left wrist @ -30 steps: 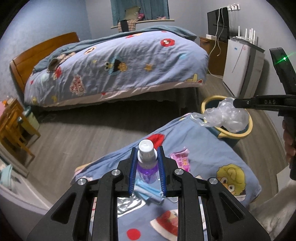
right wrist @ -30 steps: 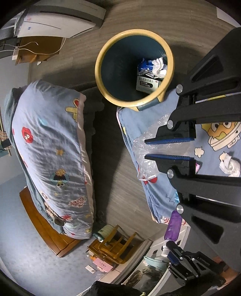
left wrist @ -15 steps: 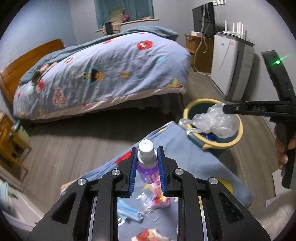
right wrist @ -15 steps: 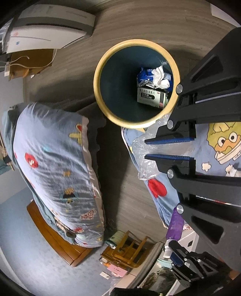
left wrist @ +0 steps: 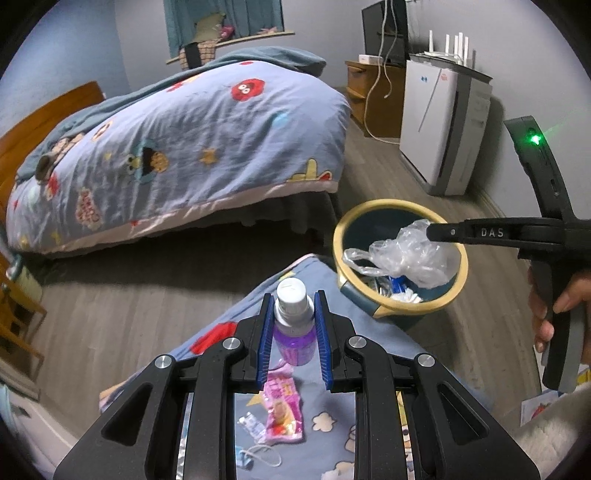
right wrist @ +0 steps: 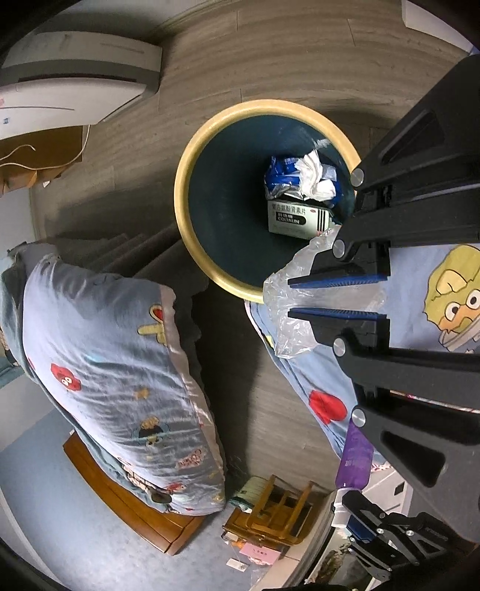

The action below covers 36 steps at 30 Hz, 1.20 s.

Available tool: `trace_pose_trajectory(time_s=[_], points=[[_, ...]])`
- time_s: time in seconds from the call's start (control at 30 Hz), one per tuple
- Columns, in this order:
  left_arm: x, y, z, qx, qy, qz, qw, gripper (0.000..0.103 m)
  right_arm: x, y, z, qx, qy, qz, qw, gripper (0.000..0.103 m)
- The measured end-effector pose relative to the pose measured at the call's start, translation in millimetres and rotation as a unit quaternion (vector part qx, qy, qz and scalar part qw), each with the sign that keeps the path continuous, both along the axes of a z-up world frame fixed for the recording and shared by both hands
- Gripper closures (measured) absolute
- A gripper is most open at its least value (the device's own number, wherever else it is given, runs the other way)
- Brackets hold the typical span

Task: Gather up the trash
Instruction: 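Open both tools over the teal bin to drop bottle and bag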

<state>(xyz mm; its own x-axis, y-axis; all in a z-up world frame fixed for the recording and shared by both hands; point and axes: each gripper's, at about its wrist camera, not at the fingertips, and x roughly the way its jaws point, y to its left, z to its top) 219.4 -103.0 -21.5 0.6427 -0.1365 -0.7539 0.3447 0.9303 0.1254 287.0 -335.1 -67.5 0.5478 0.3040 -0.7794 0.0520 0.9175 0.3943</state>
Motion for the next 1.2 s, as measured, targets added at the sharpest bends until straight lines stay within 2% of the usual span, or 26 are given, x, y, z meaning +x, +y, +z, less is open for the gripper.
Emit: trace_pose_trajectory(time_s=[0.3,0.67,0.9,1.0,1.2], points=[[15,-27,-4,0.011,-0.002,-0.024,0.9997,0.08,17,-24,-13,-0.041,0.005,-0.029,0.999,0.093],[43,-69,-33,0.016,0.012,-0.062,0.9979,0.08,28,-73,-43,-0.031,0.037,-0.089,0.995,0.093],[69,-92,-43,-0.019,0.014,-0.076,0.9968,0.08,29,-96,-69,-0.023,0.071,-0.13,0.989,0.093],[76,-103,-43,-0.034,0.007,-0.084,0.9958,0.08,29,-104,-74,-0.001,0.076,-0.144,0.987,0.093],[86,-130,-57,-0.017,0.007,-0.103,0.9945,0.08,35,-105,-78,-0.009,0.081,-0.15,0.985,0.093]])
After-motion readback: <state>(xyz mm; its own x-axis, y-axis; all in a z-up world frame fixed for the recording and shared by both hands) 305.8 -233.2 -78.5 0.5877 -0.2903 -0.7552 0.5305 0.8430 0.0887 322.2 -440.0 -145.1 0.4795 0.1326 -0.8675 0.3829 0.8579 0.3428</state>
